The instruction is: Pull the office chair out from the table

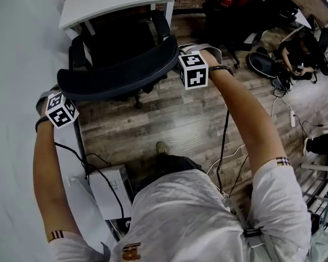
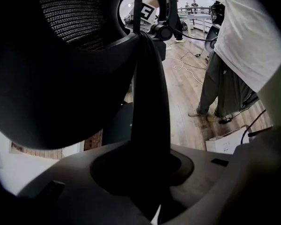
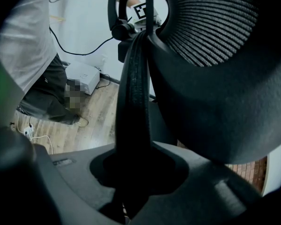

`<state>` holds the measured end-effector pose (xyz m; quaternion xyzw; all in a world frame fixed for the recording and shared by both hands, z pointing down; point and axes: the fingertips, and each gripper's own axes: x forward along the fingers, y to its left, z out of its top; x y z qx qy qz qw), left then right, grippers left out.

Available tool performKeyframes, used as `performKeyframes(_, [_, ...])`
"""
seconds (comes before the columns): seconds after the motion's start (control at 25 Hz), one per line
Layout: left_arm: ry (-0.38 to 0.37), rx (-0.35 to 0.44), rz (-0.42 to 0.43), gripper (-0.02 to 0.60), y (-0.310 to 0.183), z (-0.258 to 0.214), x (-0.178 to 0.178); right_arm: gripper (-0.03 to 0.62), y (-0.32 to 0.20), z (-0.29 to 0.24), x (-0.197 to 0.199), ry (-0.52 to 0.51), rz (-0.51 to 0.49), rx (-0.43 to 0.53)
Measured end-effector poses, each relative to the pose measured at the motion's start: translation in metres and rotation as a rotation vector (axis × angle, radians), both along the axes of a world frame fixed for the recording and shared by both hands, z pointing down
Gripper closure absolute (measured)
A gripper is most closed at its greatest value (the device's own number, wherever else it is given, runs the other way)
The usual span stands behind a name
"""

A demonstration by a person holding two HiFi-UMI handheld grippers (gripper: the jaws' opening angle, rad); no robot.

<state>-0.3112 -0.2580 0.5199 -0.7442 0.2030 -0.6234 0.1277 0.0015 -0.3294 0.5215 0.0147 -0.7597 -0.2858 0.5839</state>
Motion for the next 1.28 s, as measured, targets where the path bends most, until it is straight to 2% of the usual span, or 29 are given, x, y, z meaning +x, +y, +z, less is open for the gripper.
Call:
performKeyframes(0.24, [0.007,-0.023,0.006,0.460,0.056,0.003,0.000,0.500,0.056,-0.005,0.006,0.001,0.010,-0.008])
performKeyframes(0.4, [0.017,-0.010,0.020,0.463,0.085,-0.002,0.008,0.499,0.086,-0.007,0.011,0.000,0.018,-0.007])
performKeyframes(0.92, [0.012,-0.028,0.014,0.462,0.160,0.002,0.013,0.499,0.162,-0.008,0.019,-0.004,0.027,-0.004])
performKeyframes(1.28, [-0.014,-0.012,0.012,0.459,0.200,-0.011,0.027,0.500,0.206,-0.013,0.029,-0.008,0.011,-0.005])
